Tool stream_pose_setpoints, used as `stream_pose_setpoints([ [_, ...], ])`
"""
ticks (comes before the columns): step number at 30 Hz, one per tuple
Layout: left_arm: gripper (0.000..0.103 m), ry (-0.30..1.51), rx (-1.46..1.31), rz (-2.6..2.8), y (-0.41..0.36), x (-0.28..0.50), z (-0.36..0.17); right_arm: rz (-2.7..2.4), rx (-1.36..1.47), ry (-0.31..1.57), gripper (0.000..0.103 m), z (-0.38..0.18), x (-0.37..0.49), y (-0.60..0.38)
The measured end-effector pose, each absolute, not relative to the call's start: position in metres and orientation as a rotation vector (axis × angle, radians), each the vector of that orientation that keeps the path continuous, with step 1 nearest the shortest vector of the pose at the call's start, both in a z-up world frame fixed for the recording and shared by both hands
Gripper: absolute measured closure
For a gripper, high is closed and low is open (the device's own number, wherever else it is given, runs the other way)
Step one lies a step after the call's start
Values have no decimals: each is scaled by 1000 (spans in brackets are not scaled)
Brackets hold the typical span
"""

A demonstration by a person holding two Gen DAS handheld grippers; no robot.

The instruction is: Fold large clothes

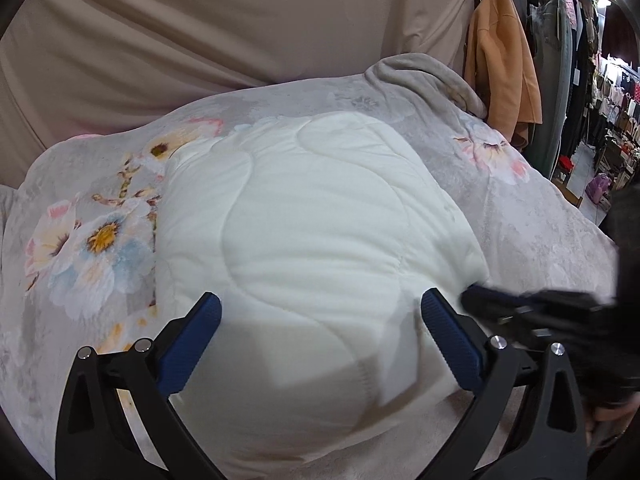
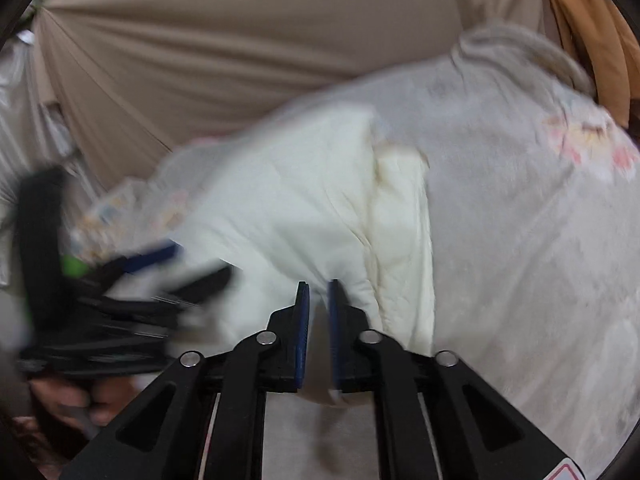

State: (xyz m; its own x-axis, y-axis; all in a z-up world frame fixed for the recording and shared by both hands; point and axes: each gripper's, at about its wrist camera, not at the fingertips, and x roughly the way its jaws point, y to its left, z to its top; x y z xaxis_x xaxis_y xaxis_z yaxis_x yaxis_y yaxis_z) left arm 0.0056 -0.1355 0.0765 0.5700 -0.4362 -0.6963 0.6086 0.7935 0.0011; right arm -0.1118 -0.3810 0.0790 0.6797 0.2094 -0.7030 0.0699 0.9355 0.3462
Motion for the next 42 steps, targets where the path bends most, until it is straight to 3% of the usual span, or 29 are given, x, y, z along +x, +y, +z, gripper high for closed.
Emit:
stream_pose_setpoints([
  [10, 5, 774, 201, -590, -107, 9, 78, 77, 404, 837, 103, 89, -116, -389],
  [16, 5, 780, 196, -579, -102, 10, 77, 79, 321, 712, 97, 135, -111, -363],
  [23, 5, 791, 194, -562, -95, 11, 71, 26, 253, 842, 103, 91, -60, -353],
  [28, 5, 922, 37, -636, -65, 30, 56, 53, 316, 823, 103, 107, -70, -364],
  [30, 5, 952, -53, -658, -47, 39, 55, 52, 378, 777, 92, 120, -82, -380],
  [32, 5, 963, -137, -658, -26, 50, 57, 17, 406, 738, 71, 128, -90, -395],
  [33, 5, 963, -169, -663, -18, 54, 57, -16, 413, 724, 56, 129, -93, -406],
  [42, 5, 1048, -247, -727, -20, 88, 39, 110, 672, 934, 48, 64, -54, -440],
])
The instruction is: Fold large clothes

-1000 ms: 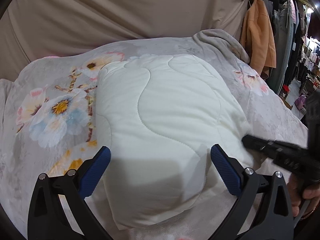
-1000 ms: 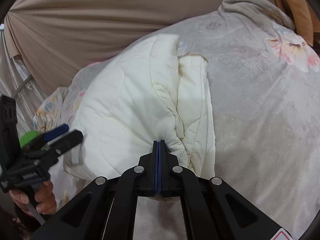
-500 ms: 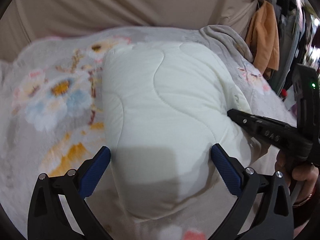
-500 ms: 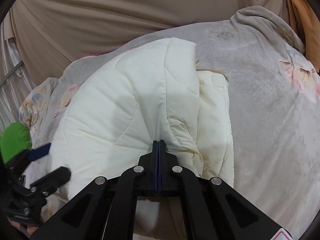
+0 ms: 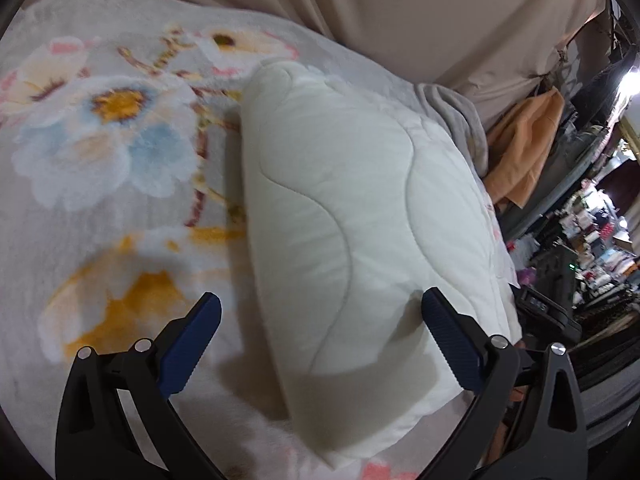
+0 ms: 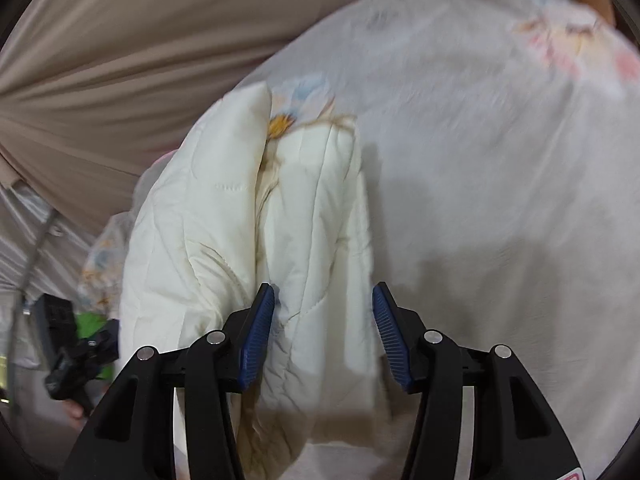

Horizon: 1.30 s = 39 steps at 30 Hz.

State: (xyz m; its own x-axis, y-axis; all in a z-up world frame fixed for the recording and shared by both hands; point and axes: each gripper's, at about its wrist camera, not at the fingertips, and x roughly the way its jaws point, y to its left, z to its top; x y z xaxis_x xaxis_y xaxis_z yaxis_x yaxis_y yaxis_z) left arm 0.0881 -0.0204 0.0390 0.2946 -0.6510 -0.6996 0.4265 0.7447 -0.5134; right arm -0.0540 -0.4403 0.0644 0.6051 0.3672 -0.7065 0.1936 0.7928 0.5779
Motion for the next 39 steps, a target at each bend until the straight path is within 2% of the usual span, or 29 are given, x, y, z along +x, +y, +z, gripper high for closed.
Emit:
stream_pose_setpoints([
  [11, 5, 1090, -225, -754, -60, 103, 30, 247, 736, 979, 45, 46, -9, -438],
  [14, 5, 1069, -183, -753, -67, 104, 34, 285, 756, 972, 55, 42, 1, -437],
  [15, 5, 1055, -166, -754, -68, 100, 36, 292, 754, 963, 63, 41, 0, -437],
  [16, 10, 1035, -146, -757, -70, 97, 39, 293, 743, 951, 71, 43, -3, -436],
  [18, 20, 988, -99, -760, -73, 91, 49, 277, 718, 919, 79, 51, -9, -435],
  [20, 29, 931, -53, -762, -74, 85, 62, 260, 698, 884, 83, 61, -17, -433],
  [22, 37, 881, -24, -773, -75, 79, 76, 248, 677, 840, 85, 74, -24, -428],
  [25, 42, 813, -1, -793, -74, 73, 97, 236, 639, 762, 87, 98, -35, -424],
  [31, 43, 602, 54, -825, -65, 49, 161, 218, 515, 581, 87, 165, -56, -401],
  [39, 43, 240, 78, -829, -22, 6, 259, 269, 349, 276, 87, 286, -87, -358],
])
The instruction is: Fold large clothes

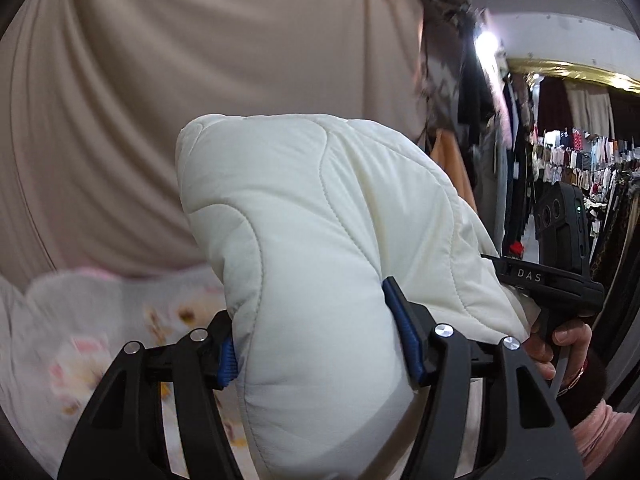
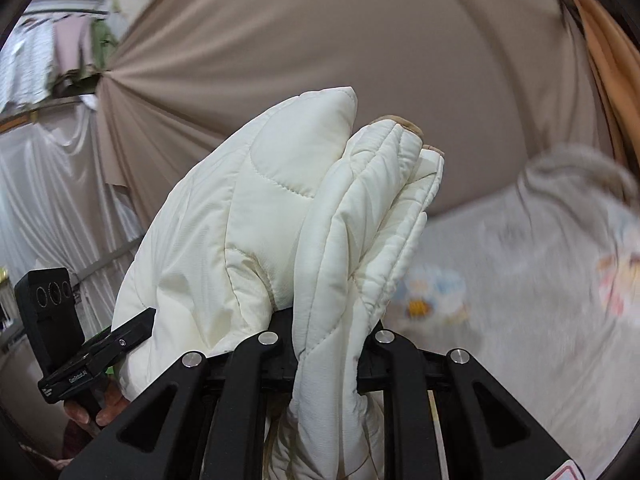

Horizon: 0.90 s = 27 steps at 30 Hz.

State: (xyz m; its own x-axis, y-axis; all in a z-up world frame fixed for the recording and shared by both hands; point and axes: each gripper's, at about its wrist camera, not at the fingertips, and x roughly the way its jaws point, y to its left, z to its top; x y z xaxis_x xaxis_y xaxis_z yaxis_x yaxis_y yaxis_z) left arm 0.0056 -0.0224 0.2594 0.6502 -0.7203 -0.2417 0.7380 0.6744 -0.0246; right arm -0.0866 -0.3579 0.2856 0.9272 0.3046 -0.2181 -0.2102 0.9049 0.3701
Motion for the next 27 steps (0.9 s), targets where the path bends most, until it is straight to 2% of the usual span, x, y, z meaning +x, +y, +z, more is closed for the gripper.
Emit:
stream_pose_setpoints([
  [9, 42, -136, 58, -768, 46, -28, 328, 324, 198, 11, 86, 379, -108, -287],
  [14, 39, -244, 28, -729, 80, -21, 343, 374, 162, -63, 86, 405, -97, -252],
  [21, 36, -237, -11, -670, 116, 33, 337, 438, 178, -16, 85, 396, -26, -218],
  [27, 36, -62, -46, -634, 129, 126, 277, 415, 227, 179, 85, 325, 73, -196],
])
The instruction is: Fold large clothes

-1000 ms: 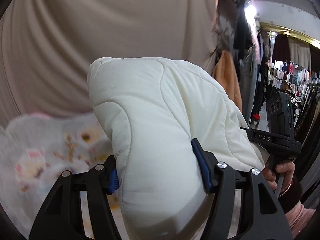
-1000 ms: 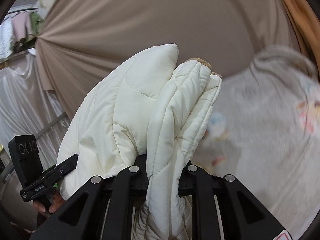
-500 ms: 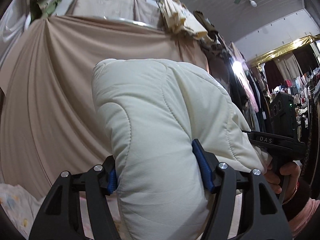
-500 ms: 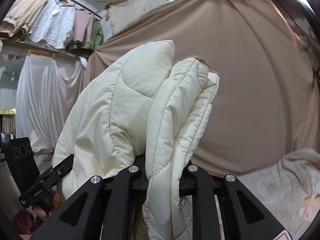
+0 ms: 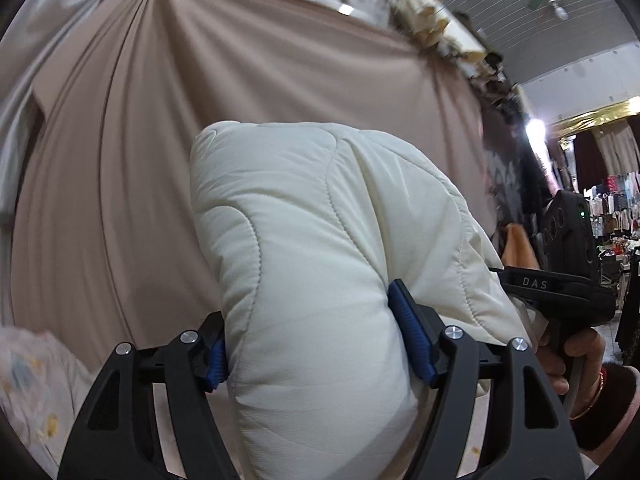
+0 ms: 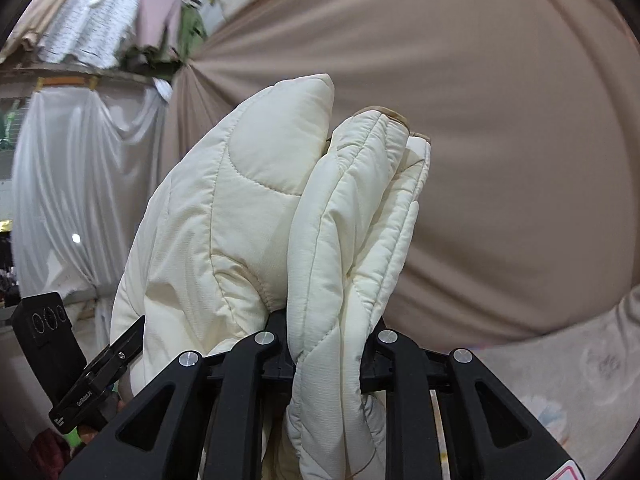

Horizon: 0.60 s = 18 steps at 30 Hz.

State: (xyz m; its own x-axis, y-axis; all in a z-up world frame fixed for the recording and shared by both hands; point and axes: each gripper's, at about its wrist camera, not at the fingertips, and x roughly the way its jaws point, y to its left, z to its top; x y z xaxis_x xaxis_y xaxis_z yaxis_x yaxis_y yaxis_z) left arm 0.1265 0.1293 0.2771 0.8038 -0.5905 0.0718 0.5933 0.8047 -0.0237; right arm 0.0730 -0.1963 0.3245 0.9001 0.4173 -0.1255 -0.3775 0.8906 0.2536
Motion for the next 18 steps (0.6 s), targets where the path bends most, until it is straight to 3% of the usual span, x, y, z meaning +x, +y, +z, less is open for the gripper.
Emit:
stream_pose_setpoints([
  [8, 37, 300, -122, -579, 125, 258, 141, 331, 335, 491, 85, 164, 188, -194],
  [12, 37, 515, -141, -545, 123, 289, 57, 293, 332, 663, 85, 88, 219, -191],
  [14, 33, 529, -137, -527, 130, 286, 33, 289, 326, 708, 83, 56, 223, -194],
  [17, 23, 581, -191, -548, 141, 285, 32, 316, 385, 735, 72, 38, 221, -208],
  [18, 19, 601, -191, -536, 142, 285, 32, 310, 410, 747, 63, 37, 219, -213],
])
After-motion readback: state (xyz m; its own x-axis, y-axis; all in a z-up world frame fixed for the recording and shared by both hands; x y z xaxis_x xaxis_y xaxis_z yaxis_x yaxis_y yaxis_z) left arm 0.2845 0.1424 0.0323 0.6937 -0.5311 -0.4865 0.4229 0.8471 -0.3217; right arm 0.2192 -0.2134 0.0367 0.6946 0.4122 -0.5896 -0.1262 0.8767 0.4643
